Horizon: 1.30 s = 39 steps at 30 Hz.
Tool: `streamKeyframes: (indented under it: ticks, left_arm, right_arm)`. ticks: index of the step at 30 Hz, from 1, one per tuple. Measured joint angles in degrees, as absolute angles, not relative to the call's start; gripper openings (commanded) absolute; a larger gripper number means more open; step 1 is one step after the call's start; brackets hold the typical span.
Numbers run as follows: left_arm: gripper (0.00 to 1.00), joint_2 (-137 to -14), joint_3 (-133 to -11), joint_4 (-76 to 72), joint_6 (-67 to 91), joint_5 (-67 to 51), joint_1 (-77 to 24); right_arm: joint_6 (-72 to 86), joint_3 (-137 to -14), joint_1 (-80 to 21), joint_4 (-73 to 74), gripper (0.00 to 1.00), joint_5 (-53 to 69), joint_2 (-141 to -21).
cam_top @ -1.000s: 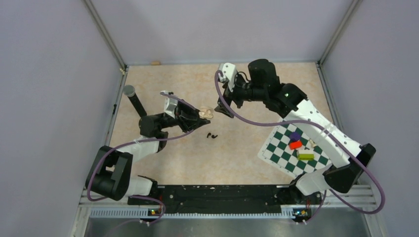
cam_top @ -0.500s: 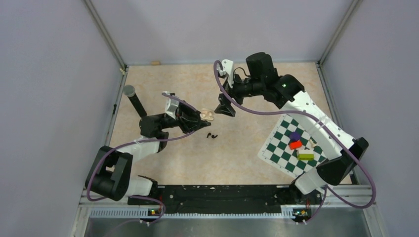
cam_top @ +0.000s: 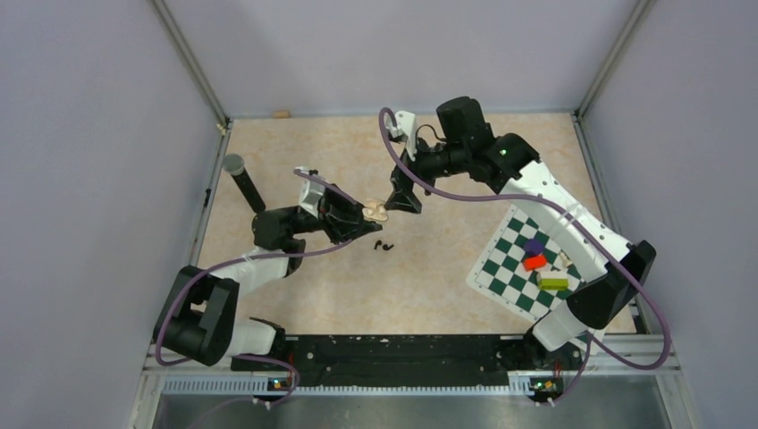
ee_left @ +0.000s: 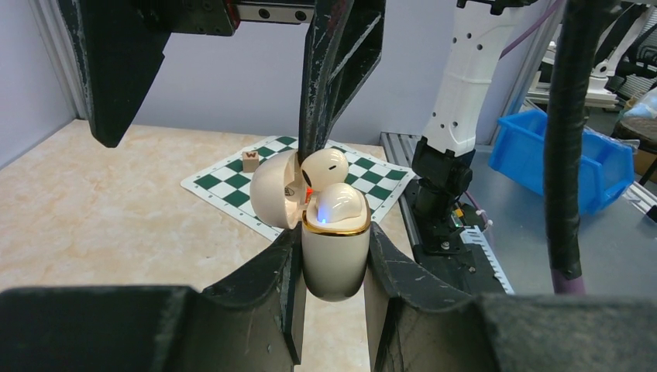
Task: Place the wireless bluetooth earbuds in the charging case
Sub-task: Adjust the right earbud in the right side groove of the charging case.
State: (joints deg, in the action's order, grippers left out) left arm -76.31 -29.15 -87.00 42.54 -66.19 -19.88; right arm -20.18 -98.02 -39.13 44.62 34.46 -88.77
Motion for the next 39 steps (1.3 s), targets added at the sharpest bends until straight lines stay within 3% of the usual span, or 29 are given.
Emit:
streamKeyframes:
  ticks: [39]
  left_arm:
    - [0.0, -76.3, -29.3, -87.0, 43.3, -66.7, -20.8]
  right_arm:
    - [-25.6, -103.6, -39.7, 47.8, 0.98, 40.4, -92.9]
